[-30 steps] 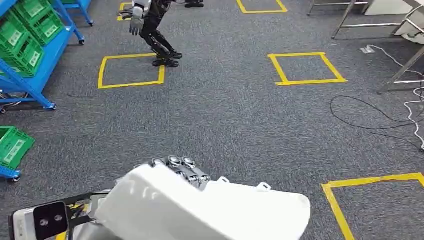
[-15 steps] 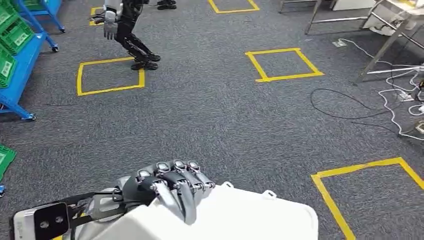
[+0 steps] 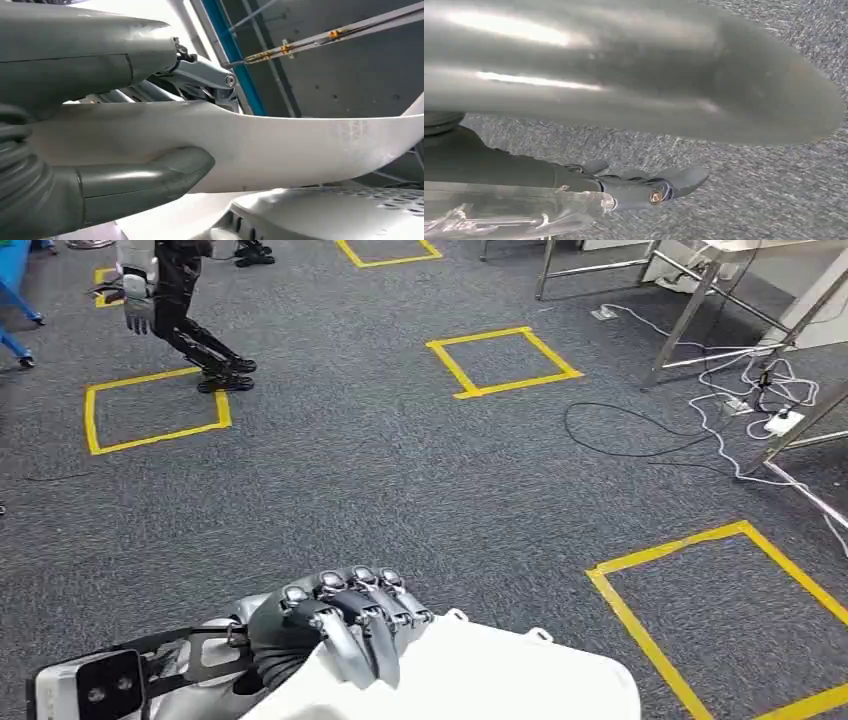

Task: Take the parts from the cabinet and place them on the table.

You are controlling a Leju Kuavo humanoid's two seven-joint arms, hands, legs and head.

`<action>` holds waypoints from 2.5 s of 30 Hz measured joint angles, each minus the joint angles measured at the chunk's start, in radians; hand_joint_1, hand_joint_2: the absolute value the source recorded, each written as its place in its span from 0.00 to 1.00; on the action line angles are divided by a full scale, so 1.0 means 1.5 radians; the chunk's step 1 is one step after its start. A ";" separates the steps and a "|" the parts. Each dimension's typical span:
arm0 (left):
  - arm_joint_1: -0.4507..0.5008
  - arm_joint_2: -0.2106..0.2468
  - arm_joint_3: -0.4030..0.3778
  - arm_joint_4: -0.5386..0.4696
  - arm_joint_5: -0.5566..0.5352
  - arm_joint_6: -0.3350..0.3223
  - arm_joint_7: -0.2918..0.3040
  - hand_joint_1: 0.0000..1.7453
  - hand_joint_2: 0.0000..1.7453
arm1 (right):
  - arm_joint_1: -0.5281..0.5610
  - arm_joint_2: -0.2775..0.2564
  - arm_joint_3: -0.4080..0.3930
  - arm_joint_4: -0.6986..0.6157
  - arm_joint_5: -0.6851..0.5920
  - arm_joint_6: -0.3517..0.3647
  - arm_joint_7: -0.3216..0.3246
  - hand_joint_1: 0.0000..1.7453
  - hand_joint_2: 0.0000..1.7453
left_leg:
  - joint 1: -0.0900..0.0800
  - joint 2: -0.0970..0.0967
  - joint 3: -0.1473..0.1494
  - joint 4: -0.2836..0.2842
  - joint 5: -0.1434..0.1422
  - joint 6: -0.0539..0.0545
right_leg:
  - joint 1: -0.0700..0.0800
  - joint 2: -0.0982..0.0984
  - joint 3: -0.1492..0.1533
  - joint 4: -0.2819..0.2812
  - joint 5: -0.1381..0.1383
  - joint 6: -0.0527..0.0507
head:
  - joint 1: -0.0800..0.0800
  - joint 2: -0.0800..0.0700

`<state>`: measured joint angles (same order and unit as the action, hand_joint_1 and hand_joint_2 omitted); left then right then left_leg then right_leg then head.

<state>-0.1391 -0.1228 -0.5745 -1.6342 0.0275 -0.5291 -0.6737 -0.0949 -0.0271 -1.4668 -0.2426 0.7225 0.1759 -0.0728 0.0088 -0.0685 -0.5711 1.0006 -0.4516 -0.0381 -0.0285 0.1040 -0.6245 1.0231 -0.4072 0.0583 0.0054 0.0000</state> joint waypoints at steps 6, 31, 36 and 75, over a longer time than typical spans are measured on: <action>0.000 -0.002 -0.002 0.000 -0.002 0.003 0.000 1.00 1.00 | 0.000 0.004 0.000 0.000 -0.001 0.002 -0.004 0.00 0.00 | -0.002 0.038 0.003 -0.004 0.003 0.025 | 0.003 -0.057 -0.060 0.118 -0.067 0.015 | 0.008 0.000; 0.003 0.011 -0.011 -0.002 -0.010 0.009 0.000 1.00 1.00 | -0.004 0.006 -0.010 0.001 -0.035 0.005 -0.009 0.00 0.00 | 0.001 0.009 0.002 0.001 -0.005 0.001 | 0.003 -0.001 -0.002 0.000 0.001 -0.001 | 0.004 0.000; 0.001 0.010 -0.012 -0.002 -0.007 0.007 0.000 1.00 1.00 | -0.003 0.006 -0.010 0.001 -0.034 0.002 -0.009 0.00 0.00 | -0.001 0.038 0.005 -0.003 -0.001 0.023 | 0.005 -0.059 -0.043 0.081 -0.047 0.011 | 0.010 0.000; -0.008 0.011 -0.022 -0.002 0.006 -0.006 0.002 1.00 1.00 | -0.005 0.007 -0.010 0.002 -0.057 0.014 -0.006 0.00 0.00 | -0.006 0.075 0.010 0.000 -0.010 0.025 | 0.007 -0.071 -0.033 0.076 -0.021 0.004 | 0.009 0.000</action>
<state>-0.1518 -0.1061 -0.6077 -1.6373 0.0370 -0.5379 -0.6703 -0.1026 -0.0160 -1.4816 -0.2403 0.6363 0.1965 -0.0813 -0.0003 0.0436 -0.5566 1.0004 -0.4667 -0.0005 -0.0173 -0.0032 -0.6734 1.1368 -0.4384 0.0644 0.0187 0.0000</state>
